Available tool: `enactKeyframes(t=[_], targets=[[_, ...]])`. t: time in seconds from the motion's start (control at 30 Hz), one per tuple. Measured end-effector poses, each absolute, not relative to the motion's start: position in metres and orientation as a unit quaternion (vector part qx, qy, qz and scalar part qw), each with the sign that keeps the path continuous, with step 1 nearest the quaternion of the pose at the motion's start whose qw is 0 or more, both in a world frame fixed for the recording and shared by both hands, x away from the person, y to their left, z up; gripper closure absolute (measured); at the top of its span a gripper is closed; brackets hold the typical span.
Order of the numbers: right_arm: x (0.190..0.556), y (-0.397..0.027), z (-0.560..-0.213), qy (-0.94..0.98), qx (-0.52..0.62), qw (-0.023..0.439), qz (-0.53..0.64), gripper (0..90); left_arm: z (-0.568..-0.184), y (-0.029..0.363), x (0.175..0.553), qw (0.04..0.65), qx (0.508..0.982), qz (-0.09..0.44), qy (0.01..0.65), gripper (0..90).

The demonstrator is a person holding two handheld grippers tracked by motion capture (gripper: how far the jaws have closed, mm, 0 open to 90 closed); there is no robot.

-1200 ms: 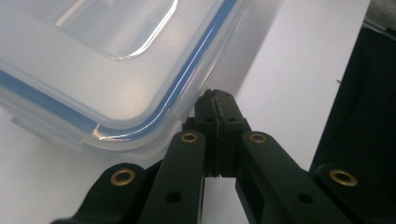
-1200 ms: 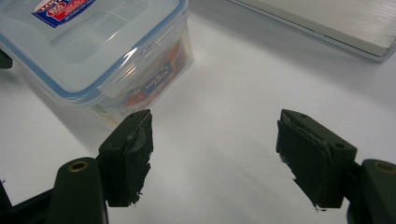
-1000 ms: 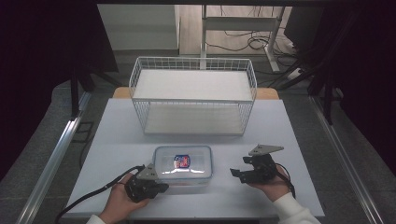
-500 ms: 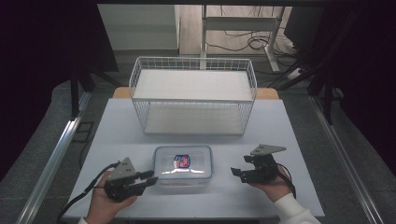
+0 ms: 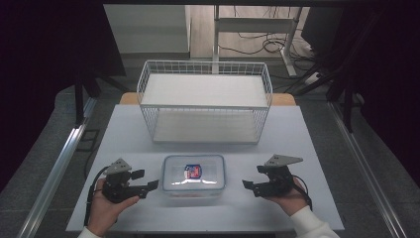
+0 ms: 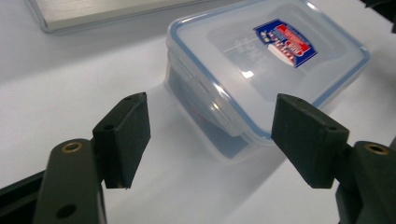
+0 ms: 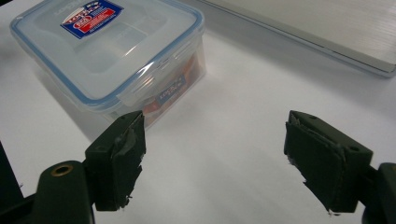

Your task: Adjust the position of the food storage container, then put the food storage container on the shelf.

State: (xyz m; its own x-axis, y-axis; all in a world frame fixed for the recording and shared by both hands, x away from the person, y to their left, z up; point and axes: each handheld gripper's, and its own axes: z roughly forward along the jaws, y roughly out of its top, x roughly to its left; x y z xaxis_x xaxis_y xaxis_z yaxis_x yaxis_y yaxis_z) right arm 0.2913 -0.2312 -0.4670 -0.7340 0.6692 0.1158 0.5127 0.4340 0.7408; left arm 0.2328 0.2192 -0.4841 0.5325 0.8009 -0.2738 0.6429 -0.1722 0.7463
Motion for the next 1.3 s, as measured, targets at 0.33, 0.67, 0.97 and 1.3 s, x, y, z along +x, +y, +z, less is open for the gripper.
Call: enactKeyframes(t=[0.33, 0.67, 0.97, 1.3], targets=[[0.289, -0.231, -0.464, 0.832, 0.352, 0.08, 0.422, 19.7, -0.489, 0.223, 0.24, 0.44, 0.741, 0.084, 0.5, 18.1], [0.286, -0.225, -0.464, 0.814, 0.363, 0.069, 0.449, 19.5, -0.496, 0.221, 0.255, 0.46, 0.729, 0.027, 0.506, 12.3], [0.285, -0.216, -0.466, 0.817, 0.35, 0.066, 0.454, 19.7, -0.51, 0.216, 0.272, 0.487, 0.699, -0.06, 0.52, 7.9], [0.286, -0.21, -0.47, 0.818, 0.355, 0.066, 0.447, 20.0, -0.526, 0.204, 0.279, 0.487, 0.69, -0.142, 0.516, 11.8]])
